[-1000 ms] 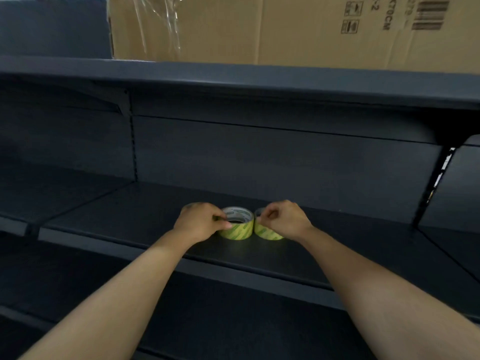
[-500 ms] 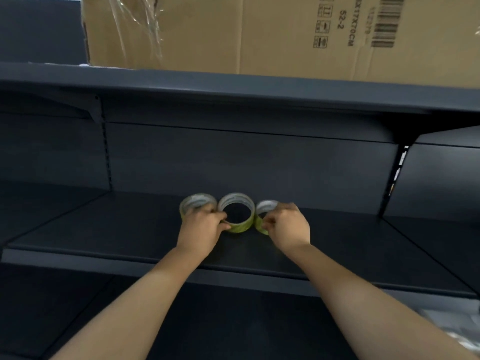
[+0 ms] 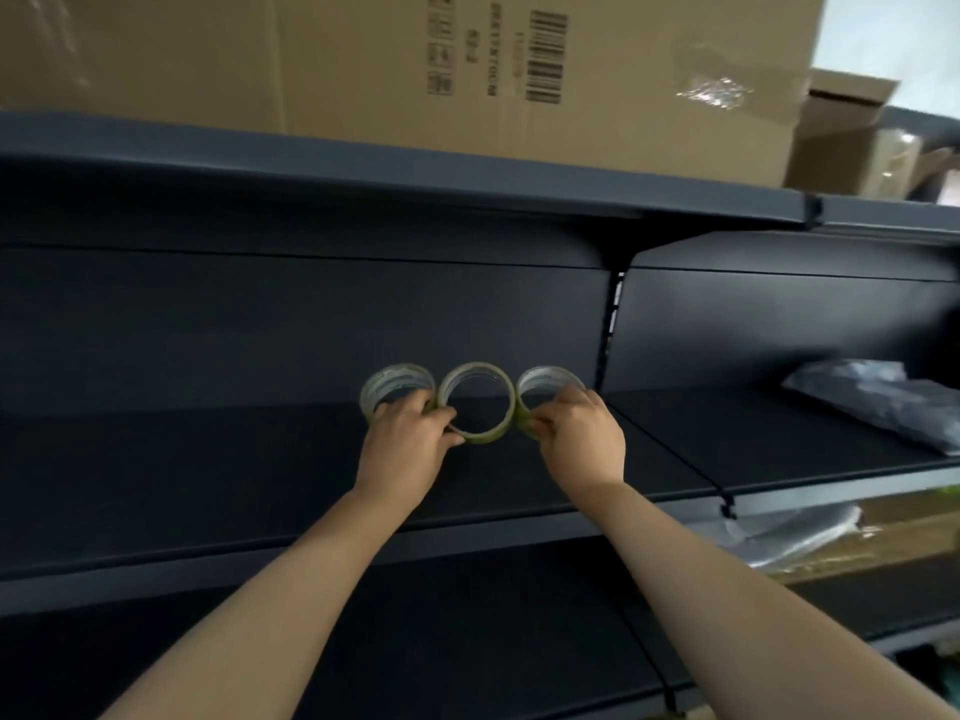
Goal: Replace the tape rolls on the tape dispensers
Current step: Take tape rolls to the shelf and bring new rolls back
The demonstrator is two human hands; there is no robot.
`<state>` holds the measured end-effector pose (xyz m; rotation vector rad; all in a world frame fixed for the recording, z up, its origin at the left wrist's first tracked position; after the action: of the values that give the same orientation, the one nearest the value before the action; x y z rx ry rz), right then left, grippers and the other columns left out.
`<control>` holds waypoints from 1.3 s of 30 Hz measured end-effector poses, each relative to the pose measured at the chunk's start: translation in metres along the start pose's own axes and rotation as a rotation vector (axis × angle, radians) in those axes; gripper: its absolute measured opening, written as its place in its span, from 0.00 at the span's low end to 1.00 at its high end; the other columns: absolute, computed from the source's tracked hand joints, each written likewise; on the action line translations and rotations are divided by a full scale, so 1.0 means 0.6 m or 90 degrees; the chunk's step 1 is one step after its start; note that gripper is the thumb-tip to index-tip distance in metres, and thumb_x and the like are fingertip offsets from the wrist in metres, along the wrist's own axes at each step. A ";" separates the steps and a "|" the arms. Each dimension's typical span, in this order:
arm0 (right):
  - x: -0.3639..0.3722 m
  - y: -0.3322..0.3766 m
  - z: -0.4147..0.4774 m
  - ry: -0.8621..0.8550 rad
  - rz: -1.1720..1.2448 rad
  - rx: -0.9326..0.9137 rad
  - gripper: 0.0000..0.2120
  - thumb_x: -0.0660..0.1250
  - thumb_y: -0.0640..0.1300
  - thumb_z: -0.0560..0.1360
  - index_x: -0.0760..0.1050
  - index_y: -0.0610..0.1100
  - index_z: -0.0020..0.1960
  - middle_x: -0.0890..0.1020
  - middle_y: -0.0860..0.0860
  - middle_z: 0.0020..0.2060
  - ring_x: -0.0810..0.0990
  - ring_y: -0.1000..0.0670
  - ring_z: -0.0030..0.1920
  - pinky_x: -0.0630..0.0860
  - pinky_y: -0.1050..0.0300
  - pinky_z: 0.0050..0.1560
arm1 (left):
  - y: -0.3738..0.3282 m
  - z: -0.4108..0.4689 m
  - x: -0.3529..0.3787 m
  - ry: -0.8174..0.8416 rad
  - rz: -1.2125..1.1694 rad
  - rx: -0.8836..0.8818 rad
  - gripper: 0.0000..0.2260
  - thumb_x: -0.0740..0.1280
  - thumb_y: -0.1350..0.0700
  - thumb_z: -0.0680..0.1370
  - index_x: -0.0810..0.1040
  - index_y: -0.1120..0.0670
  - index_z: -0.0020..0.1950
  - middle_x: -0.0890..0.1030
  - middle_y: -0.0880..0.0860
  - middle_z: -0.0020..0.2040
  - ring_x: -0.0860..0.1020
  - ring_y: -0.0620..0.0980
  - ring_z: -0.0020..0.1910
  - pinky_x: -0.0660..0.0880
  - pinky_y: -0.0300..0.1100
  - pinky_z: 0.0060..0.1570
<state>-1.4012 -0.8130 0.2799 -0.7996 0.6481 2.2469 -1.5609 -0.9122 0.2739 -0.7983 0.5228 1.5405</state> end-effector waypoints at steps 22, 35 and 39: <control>-0.390 -0.575 -0.184 -0.075 -0.159 0.183 0.10 0.65 0.46 0.77 0.84 0.46 0.49 0.79 0.49 0.46 0.74 0.47 0.52 0.72 0.56 0.47 | -0.675 0.052 0.145 0.032 -0.242 0.173 0.14 0.67 0.51 0.77 0.81 0.56 0.58 0.78 0.55 0.54 0.76 0.56 0.52 0.73 0.49 0.51; -0.557 -0.858 -0.315 -0.095 -0.265 0.346 0.09 0.66 0.46 0.77 0.84 0.46 0.51 0.80 0.49 0.48 0.74 0.46 0.54 0.75 0.53 0.50 | -1.035 0.063 0.256 0.088 -0.317 0.325 0.12 0.68 0.53 0.76 0.81 0.55 0.57 0.78 0.56 0.56 0.76 0.58 0.55 0.74 0.52 0.53; -0.592 -0.952 -0.337 -0.117 -0.292 0.395 0.09 0.66 0.47 0.76 0.84 0.46 0.49 0.79 0.50 0.47 0.74 0.47 0.54 0.74 0.54 0.47 | -1.143 0.083 0.309 0.101 -0.336 0.377 0.14 0.68 0.50 0.76 0.80 0.53 0.59 0.78 0.54 0.54 0.77 0.57 0.53 0.75 0.51 0.52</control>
<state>-0.7068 -0.7089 0.2562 -0.3718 0.9011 1.5489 -0.8955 -0.6588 0.2537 -0.5342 0.7661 0.7769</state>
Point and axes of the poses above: each hand's wrist, its own z-axis towards the middle knuckle, its own x-axis out of the palm, y = z × x, the point moved 4 cm from there along z, towards the middle knuckle
